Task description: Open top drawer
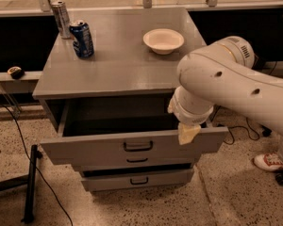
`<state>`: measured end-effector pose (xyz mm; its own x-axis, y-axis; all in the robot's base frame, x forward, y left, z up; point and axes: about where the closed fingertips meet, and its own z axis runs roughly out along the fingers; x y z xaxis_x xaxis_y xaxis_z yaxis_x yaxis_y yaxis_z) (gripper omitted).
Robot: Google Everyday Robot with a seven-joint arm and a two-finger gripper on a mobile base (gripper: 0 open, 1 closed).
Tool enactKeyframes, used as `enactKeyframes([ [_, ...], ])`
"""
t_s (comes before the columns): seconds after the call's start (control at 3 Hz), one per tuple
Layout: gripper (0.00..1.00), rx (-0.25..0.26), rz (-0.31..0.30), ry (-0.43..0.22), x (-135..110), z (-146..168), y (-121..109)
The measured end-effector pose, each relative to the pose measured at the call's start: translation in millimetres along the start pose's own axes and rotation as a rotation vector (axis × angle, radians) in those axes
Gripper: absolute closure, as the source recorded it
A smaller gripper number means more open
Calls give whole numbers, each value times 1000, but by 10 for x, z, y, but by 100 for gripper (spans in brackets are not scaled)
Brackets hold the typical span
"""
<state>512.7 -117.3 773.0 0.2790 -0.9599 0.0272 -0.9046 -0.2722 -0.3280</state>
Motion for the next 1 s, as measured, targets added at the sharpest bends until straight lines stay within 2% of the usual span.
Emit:
enactKeyframes([
  [0.33,59,6,60,-9,42,146,-152],
  [0.67,90,10,102,-26,57,355,-369],
  [1.0,100,-14,132,-53,60,606,-454],
])
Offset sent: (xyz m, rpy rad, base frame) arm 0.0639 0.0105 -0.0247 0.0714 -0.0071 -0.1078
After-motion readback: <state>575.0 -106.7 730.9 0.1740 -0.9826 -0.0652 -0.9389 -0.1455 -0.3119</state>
